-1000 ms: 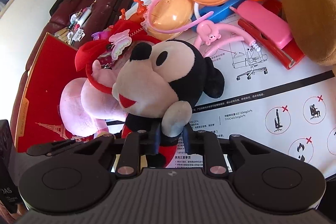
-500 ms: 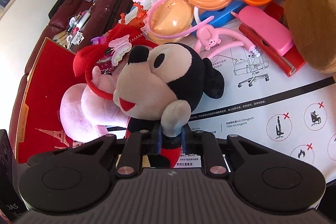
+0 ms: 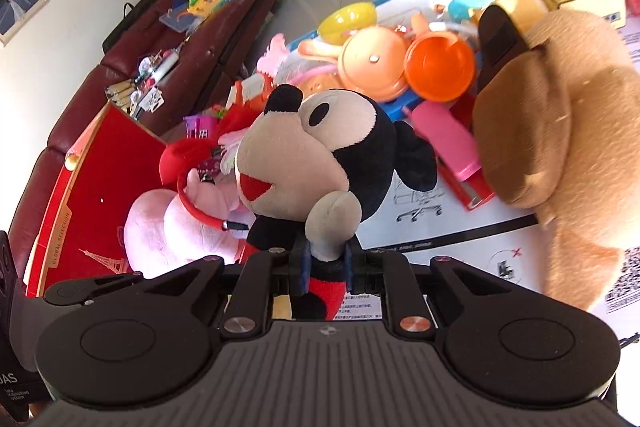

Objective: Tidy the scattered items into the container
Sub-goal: 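Lift the Mickey plush with both tools and carry it over the box, then open both tools to drop the Mickey plush into the red box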

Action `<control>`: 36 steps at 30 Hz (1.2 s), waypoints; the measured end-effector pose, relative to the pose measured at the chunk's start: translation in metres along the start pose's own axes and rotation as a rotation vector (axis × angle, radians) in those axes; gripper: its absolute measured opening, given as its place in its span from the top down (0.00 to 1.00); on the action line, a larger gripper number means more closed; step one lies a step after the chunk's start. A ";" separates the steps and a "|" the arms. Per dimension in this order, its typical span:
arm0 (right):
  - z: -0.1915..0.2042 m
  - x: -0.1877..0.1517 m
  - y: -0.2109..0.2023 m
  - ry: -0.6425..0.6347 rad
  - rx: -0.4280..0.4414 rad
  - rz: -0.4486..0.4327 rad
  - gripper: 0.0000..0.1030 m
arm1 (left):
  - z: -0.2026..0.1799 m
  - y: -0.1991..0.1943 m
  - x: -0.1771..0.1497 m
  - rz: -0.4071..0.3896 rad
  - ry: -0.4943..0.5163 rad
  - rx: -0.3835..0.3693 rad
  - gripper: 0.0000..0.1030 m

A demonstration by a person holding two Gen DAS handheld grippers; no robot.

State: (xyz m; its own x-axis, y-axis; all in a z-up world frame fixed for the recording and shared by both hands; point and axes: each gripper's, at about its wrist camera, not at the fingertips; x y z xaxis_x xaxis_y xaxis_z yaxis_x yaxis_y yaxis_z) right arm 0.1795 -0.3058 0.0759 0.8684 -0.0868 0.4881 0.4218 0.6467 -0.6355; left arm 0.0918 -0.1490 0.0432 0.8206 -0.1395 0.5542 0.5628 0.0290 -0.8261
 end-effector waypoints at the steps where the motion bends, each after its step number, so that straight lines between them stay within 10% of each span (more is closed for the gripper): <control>1: 0.000 0.002 -0.004 0.001 0.002 -0.011 0.82 | -0.002 -0.003 0.002 -0.018 0.006 0.000 0.74; 12: 0.038 0.030 -0.031 -0.108 0.073 -0.114 0.82 | 0.011 -0.058 0.021 -0.207 -0.001 0.107 0.74; 21: 0.153 0.074 -0.020 -0.351 0.217 -0.165 0.82 | 0.092 -0.133 0.019 -0.394 -0.132 0.287 0.74; 36: 0.363 0.074 0.093 -0.586 0.479 -0.019 0.82 | 0.270 -0.210 -0.013 -0.331 -0.306 0.638 0.73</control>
State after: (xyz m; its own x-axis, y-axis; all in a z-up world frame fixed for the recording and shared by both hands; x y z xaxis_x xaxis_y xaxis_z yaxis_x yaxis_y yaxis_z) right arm 0.1885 0.0227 0.2702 0.5254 0.2294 0.8194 0.1599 0.9192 -0.3598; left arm -0.0100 0.1144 0.2376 0.5389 0.0367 0.8416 0.6547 0.6104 -0.4458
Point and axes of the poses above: each gripper's, at about its wrist camera, not at the fingertips, and y roughly the way its jaws point, z to its left, x to its top, and after that the axes turned 4 degrees about x, right-handed
